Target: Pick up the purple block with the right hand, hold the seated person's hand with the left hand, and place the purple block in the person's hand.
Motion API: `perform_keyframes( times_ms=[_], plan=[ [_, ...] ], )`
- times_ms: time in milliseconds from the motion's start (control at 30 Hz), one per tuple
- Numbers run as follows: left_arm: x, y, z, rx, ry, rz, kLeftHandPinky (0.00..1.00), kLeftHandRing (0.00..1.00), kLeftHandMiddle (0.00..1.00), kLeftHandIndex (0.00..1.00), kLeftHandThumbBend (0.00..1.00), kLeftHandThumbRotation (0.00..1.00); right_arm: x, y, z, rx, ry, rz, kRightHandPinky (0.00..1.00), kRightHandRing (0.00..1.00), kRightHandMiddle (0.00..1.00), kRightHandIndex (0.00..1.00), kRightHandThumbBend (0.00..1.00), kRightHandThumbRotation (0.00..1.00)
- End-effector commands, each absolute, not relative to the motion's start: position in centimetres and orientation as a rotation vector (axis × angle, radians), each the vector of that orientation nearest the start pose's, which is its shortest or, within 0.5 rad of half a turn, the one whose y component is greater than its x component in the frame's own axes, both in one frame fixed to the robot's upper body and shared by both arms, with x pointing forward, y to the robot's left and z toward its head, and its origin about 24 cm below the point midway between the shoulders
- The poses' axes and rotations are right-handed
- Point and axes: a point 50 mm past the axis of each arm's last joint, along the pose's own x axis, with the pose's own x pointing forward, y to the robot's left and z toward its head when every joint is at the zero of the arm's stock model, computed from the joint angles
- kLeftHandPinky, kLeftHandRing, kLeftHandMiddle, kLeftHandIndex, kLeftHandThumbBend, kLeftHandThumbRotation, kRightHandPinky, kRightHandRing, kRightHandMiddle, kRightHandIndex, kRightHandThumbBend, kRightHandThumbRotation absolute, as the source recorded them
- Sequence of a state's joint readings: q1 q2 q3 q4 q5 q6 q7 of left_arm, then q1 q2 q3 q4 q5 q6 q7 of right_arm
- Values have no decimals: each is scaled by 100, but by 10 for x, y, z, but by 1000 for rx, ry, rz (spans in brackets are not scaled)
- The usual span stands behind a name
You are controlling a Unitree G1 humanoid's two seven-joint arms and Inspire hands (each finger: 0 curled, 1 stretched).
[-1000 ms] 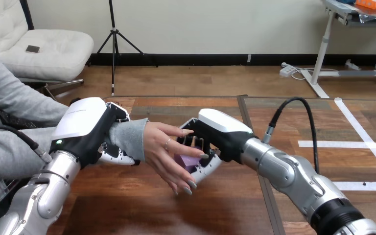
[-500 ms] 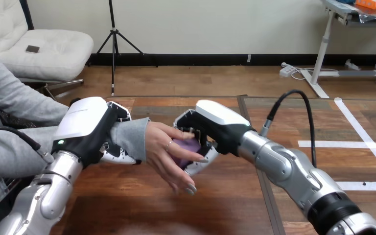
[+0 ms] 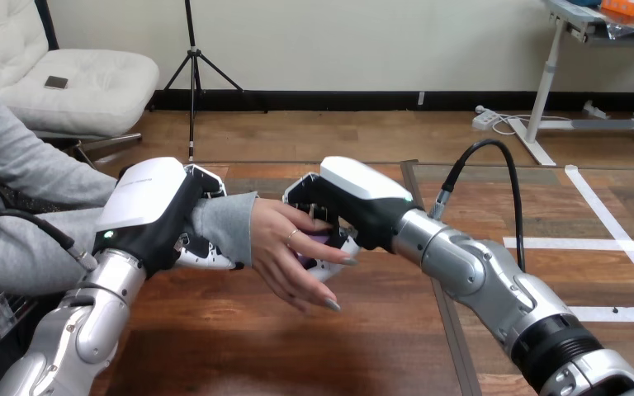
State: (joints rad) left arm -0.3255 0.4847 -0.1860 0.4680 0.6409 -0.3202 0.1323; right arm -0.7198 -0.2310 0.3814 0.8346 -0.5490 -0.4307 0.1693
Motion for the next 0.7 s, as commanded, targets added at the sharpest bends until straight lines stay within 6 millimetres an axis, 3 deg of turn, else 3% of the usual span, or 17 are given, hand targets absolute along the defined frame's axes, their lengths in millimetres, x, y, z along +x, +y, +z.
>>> perform_keyframes(
  times_ms=[0,667],
  plan=[
    [325,167,93,1037,-423,-193,17,22,26,28,76,0,365,-66,119,-968,-409,650,31,34,40,42,75,0],
    [325,169,92,1042,-406,-192,17,22,27,28,79,0,367,-68,137,-971,-440,653,30,33,39,41,76,0]
  ],
)
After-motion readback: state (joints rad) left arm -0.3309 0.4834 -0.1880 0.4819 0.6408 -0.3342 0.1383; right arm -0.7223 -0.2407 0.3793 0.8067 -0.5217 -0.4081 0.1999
